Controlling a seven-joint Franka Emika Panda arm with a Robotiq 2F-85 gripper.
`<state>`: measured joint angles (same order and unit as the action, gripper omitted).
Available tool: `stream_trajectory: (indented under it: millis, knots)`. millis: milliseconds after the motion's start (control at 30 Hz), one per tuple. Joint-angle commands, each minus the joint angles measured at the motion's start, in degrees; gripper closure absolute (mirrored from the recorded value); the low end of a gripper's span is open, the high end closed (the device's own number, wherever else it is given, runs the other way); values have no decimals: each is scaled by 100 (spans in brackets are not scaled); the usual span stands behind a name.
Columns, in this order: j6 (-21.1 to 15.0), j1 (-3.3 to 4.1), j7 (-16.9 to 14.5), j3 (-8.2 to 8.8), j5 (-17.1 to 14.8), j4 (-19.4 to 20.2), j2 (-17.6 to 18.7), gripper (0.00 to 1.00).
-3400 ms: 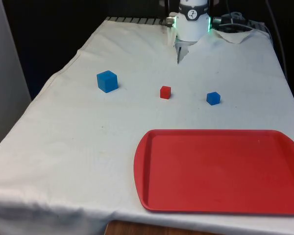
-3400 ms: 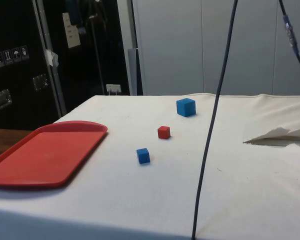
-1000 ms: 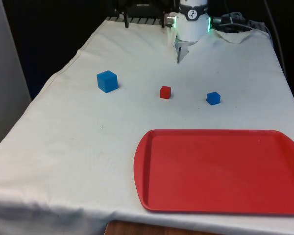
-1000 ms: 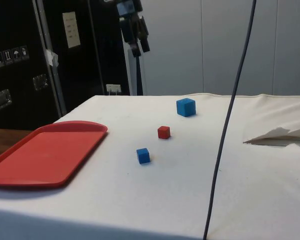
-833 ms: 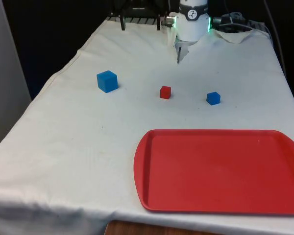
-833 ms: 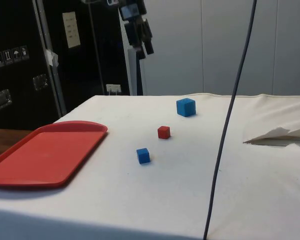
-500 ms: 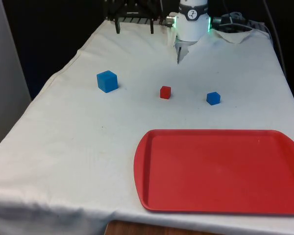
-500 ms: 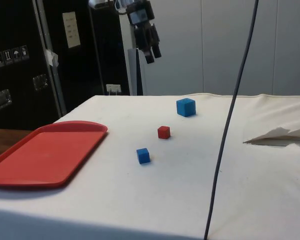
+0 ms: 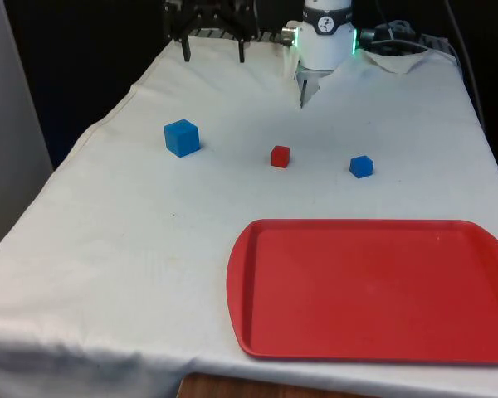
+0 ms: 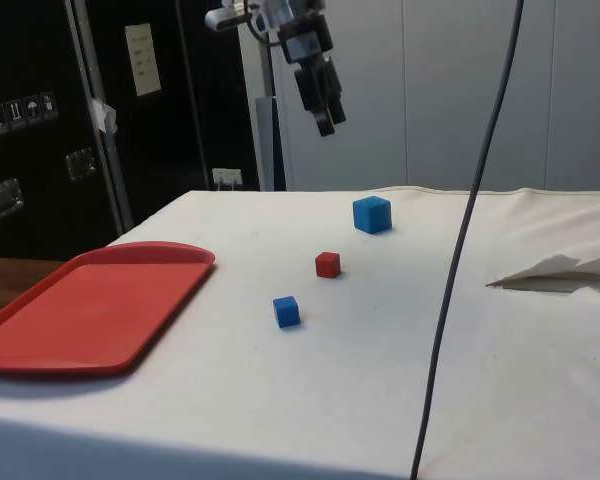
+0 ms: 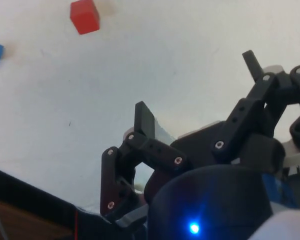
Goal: Pick up the largest block and place it onto the tray.
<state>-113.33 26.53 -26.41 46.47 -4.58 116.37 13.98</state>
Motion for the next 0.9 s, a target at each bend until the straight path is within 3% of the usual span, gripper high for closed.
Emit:
stream_trajectory:
  millis: [0,233,267,333,533,567,833,867]
  knots:
    - [-229,11,-11,46,74,155,-86,0]
    - [-716,-17,-115,120,52,493,-195,0]
    - [-573,-34,-120,92,0,418,-126,0]
    - [-911,-29,-149,138,40,630,-241,0]
    - [-1295,-69,-218,166,23,882,-344,0]
    - [-1175,-74,-206,149,0,819,-286,0]
    - [-1925,-126,-367,252,6,1306,-481,0]
    - [-1828,-120,-350,241,-6,1261,-430,0]
